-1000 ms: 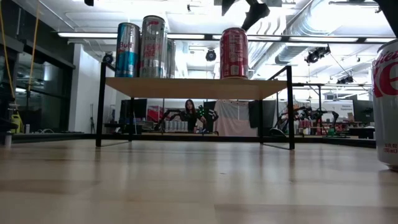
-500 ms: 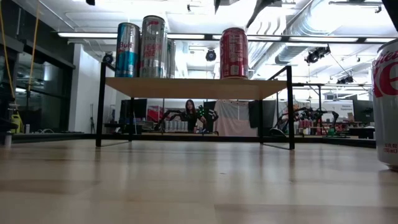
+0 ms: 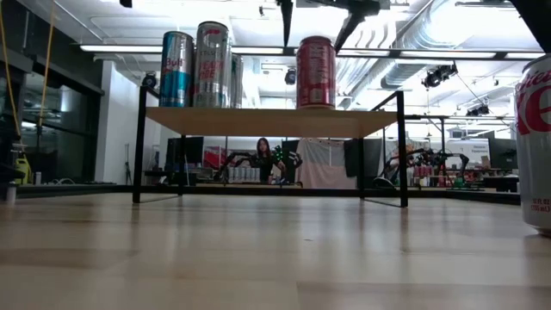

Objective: Place canned beverage on shelf
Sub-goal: Put the top red-white soda can on the shelf

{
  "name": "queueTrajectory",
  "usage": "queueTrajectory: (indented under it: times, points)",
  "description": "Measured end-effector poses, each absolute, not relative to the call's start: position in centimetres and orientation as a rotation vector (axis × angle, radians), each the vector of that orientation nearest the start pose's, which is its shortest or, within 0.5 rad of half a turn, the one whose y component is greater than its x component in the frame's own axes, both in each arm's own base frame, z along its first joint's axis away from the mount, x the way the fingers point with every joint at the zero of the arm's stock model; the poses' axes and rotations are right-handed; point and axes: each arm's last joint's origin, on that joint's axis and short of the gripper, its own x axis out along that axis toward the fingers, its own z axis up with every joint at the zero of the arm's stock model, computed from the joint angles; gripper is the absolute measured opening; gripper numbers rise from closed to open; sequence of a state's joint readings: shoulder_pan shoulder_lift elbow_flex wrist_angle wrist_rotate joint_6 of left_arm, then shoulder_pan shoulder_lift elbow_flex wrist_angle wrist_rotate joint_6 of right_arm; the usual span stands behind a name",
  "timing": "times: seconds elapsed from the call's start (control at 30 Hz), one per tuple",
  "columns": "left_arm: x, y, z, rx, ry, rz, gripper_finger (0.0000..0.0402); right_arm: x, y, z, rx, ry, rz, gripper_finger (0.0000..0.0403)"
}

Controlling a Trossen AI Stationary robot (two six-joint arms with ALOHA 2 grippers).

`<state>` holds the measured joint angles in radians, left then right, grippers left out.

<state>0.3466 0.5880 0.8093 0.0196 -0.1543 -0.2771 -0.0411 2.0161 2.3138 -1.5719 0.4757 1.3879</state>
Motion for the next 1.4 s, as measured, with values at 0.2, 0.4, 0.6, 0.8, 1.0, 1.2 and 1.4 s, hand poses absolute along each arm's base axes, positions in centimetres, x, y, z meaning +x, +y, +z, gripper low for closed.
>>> queueTrajectory:
  times: [0.2,0.4,0.6,0.8,1.0,1.2,1.4]
  points:
    - [11.1,4.5,38.5,-0.247,-0.309,0.461,0.0305,37.9,-2.8,36.9,0.872,0.732,-1.227,0.0397]
    - [11.1,4.5,38.5,-0.247,-0.309,0.461,0.0305,38.1,-2.5,35.4,0.861,0.824,-1.221,0.0397]
    - [11.1,4.5,38.5,-0.247,-0.309,0.461,0.0305,38.1,-2.5,35.4,0.835,0.839,-1.206,0.0379]
    - [11.1,4.5,38.5,-0.247,-0.309,0.462,0.0305,38.0,-2.9,35.4,0.787,0.880,-1.173,0.0306]
    - [11.1,4.5,38.5,-0.245,-0.309,0.464,0.0305,38.0,-4.3,35.5,0.582,0.997,-1.041,0.0288]
    - [11.2,4.5,38.5,-0.240,-0.307,0.474,0.0305,39.3,-7.2,35.9,0.360,1.046,-0.723,0.0288]
    - [11.2,4.5,38.5,-0.255,-0.311,0.473,0.0305,40.5,-9.4,36.4,0.238,0.979,-0.341,0.0288]
